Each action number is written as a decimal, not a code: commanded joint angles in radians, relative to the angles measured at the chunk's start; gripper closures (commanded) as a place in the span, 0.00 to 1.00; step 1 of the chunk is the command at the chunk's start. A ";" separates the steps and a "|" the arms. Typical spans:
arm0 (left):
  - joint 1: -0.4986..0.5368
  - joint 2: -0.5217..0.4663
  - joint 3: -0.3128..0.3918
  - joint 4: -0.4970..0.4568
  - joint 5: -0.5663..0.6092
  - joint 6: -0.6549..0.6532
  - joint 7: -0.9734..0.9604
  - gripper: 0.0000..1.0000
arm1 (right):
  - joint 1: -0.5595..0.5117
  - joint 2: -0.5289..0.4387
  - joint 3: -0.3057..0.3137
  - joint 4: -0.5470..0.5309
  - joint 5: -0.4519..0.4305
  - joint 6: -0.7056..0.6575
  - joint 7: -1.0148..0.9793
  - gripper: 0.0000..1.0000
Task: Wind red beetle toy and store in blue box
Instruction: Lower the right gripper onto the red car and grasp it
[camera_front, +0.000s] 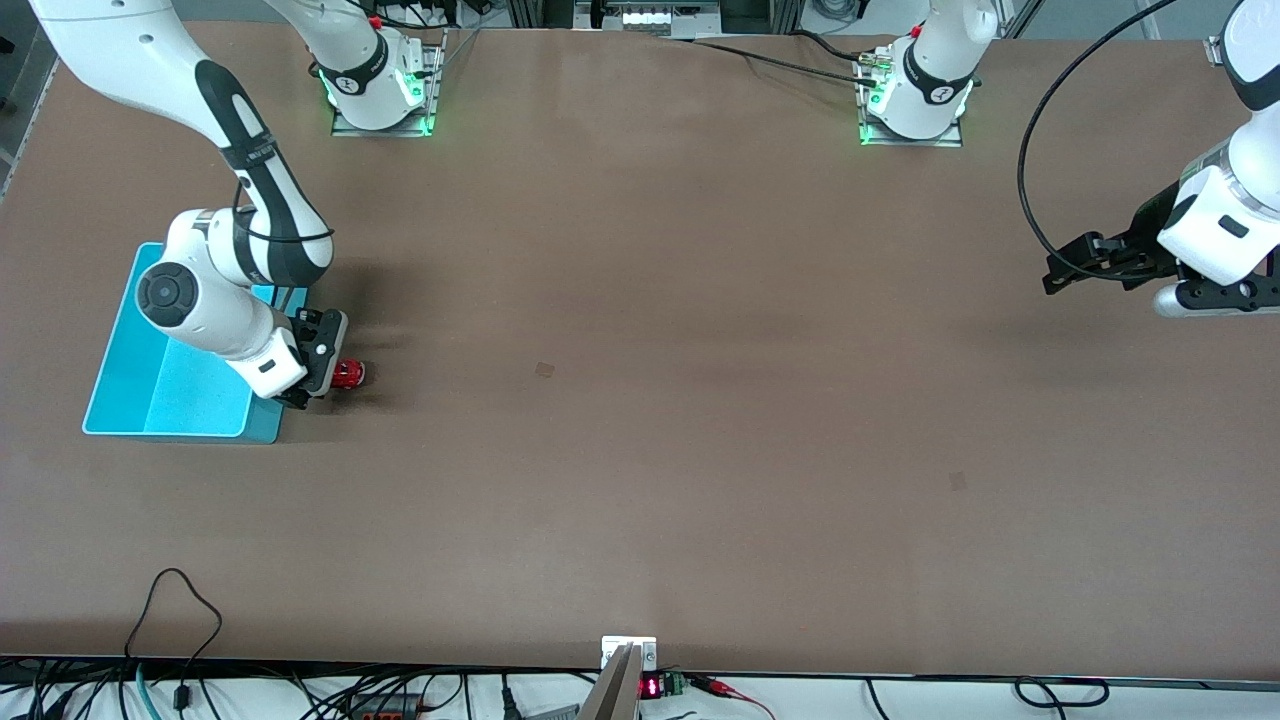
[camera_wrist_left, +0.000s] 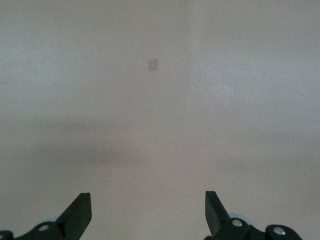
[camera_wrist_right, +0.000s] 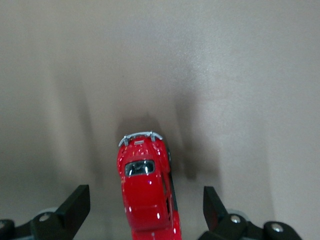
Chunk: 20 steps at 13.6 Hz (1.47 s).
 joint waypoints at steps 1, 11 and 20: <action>0.005 -0.027 0.007 -0.010 0.022 -0.021 0.099 0.00 | -0.009 0.005 0.006 -0.045 -0.011 0.075 -0.025 0.00; 0.028 -0.030 0.003 0.062 0.020 -0.105 0.047 0.00 | -0.018 0.014 0.006 -0.039 -0.007 0.075 -0.028 0.95; 0.028 -0.030 -0.003 0.066 0.020 -0.096 0.047 0.00 | 0.097 0.001 0.018 0.191 0.030 -0.165 0.537 1.00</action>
